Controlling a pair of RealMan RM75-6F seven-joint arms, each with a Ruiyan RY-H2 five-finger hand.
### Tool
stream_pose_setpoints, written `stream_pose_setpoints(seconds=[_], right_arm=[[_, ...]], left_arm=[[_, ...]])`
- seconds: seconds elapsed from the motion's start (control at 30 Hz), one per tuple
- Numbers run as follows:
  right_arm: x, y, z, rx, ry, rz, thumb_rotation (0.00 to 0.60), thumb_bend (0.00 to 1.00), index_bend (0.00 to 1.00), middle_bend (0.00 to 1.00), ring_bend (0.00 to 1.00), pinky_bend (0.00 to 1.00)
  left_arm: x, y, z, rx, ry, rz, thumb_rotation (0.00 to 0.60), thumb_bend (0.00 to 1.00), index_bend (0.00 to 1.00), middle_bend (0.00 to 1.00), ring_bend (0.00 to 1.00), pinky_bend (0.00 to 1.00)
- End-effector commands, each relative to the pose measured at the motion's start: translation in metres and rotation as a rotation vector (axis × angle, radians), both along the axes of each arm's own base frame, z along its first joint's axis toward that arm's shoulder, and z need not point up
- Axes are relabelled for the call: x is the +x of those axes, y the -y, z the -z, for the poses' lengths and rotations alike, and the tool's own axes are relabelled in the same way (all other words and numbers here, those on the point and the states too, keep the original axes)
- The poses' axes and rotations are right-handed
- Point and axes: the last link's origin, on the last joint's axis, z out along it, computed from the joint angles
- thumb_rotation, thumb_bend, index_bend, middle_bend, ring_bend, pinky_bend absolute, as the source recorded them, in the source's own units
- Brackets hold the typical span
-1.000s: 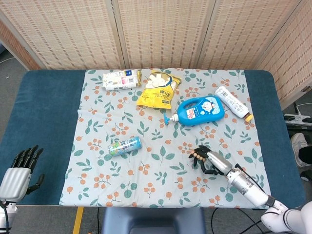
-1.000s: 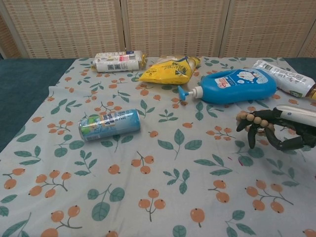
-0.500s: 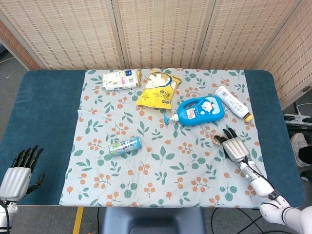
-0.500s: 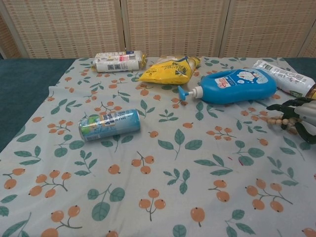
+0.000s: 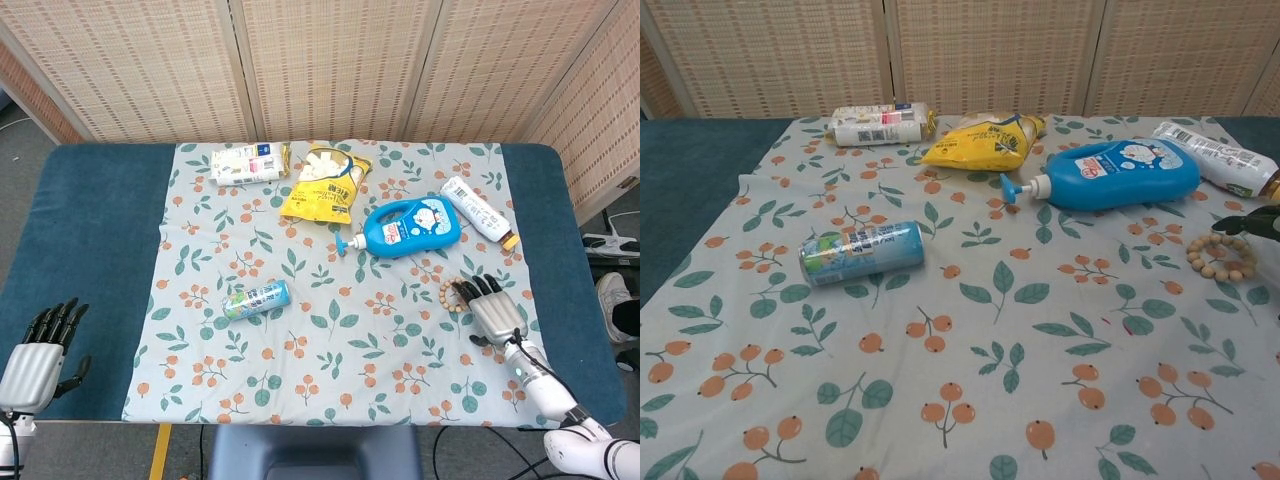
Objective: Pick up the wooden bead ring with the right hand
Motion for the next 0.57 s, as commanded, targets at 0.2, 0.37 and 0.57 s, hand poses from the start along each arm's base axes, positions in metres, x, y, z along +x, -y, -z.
stream_pose_setpoints(seconds=[0.2, 0.37, 0.57], right_arm=[[0.033, -0.061, -0.054, -0.348, 0.161, -0.181, 0.553, 0.10, 0.00, 0.07, 0.00, 0.00], [0.036, -0.114, -0.060, -0.408, 0.157, -0.211, 0.551, 0.10, 0.00, 0.04, 0.00, 0.00], [0.036, -0.116, -0.062, -0.385, 0.174, -0.193, 0.544, 0.13, 0.00, 0.02, 0.00, 0.00]], left_arm=[[0.001, 0.000, 0.002, -0.001, -0.002, 0.009, 0.600, 0.45, 0.00, 0.00, 0.00, 0.10], [0.003, 0.000, 0.001, 0.015, -0.004, 0.037, 0.600, 0.45, 0.00, 0.00, 0.00, 0.10], [0.003, -0.001, 0.002, 0.026, 0.002, 0.065, 0.600, 0.46, 0.00, 0.00, 0.00, 0.09]])
